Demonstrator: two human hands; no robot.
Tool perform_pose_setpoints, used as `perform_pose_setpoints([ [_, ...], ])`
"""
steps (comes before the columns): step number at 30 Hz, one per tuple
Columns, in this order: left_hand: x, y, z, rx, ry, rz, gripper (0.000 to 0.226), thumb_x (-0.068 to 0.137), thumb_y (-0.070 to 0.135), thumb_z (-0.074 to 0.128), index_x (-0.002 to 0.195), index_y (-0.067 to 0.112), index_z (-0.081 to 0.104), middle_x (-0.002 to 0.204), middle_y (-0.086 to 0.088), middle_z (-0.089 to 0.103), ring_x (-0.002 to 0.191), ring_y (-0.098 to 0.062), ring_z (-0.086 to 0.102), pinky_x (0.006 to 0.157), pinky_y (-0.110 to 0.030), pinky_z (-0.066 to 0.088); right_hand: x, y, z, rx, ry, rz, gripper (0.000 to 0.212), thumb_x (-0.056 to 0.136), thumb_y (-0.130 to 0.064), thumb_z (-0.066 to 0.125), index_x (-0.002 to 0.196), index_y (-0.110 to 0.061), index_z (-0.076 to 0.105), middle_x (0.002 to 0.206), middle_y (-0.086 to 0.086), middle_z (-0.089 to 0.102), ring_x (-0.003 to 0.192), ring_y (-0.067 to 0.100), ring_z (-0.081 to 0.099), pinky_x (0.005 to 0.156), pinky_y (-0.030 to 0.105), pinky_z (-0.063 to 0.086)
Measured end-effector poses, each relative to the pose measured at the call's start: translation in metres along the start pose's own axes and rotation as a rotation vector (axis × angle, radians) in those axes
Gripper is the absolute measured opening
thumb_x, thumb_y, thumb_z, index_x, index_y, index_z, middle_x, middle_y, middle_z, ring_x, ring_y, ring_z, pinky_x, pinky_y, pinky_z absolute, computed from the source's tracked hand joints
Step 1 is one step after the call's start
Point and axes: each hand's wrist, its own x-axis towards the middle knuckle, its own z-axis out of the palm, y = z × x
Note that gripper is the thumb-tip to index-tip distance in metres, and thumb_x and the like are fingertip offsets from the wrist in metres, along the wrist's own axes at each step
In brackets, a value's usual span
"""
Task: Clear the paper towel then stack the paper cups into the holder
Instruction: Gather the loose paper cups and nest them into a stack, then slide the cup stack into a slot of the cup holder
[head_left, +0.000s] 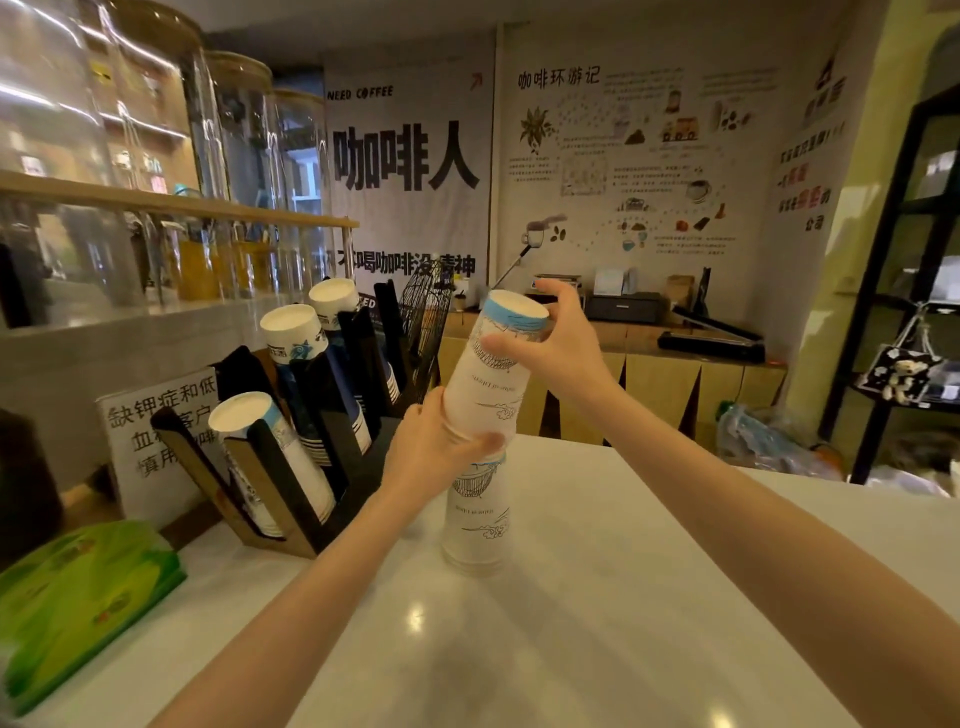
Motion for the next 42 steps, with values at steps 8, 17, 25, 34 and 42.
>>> perform_pose_setpoints([
  [8,-0.009,-0.025,0.023,0.021,-0.089,-0.11,0.079,0.061,0.059,0.069,0.123,0.021,0.039,0.124,-0.003,0.057,0.113,-0.024,0.055,0.088,-0.043,0.051,-0.006,0.032,0.025,-0.087,-0.069,0.079,0.088,0.068,-0.032,0.078,0.138,-0.021,0.026,0.138,0.007,0.047,0.111,0.015,0.05,0.085,0.03,0.047],
  [17,-0.025,-0.06,0.046,0.02,-0.178,-0.189,0.075,0.063,0.057,0.069,0.121,0.019,0.041,0.124,-0.004,0.058,0.111,-0.024,0.056,0.087,-0.043,0.051,-0.029,0.066,0.043,-0.107,-0.135,0.208,0.097,0.066,-0.036,0.079,0.141,-0.022,0.019,0.139,0.009,0.046,0.119,0.024,0.051,0.091,0.037,0.048],
  [25,-0.033,-0.074,0.055,-0.023,-0.194,-0.232,0.076,0.065,0.051,0.071,0.125,0.018,0.038,0.131,-0.004,0.054,0.117,-0.024,0.053,0.092,-0.041,0.049,-0.043,0.078,0.054,-0.161,-0.161,0.274,0.097,0.063,-0.043,0.078,0.14,-0.021,0.024,0.137,0.006,0.05,0.12,0.024,0.052,0.096,0.043,0.049],
  [34,-0.028,-0.08,0.052,-0.166,-0.317,-0.314,0.106,0.065,0.044,0.074,0.142,0.027,0.003,0.147,-0.009,0.035,0.129,-0.029,0.041,0.103,-0.044,0.038,-0.051,0.103,0.033,0.117,-0.472,0.657,0.078,0.079,-0.055,0.057,0.143,-0.027,0.021,0.154,0.004,0.024,0.138,0.032,0.027,0.11,0.053,0.025],
  [42,-0.042,-0.08,0.06,-0.446,-0.225,-0.31,0.079,0.069,0.034,0.073,0.134,0.032,0.029,0.135,0.002,0.048,0.112,-0.019,0.051,0.087,-0.032,0.05,-0.086,0.124,0.049,0.264,-0.449,0.702,0.069,0.077,-0.035,0.069,0.135,-0.022,0.033,0.139,0.004,0.047,0.108,0.019,0.048,0.092,0.035,0.041],
])
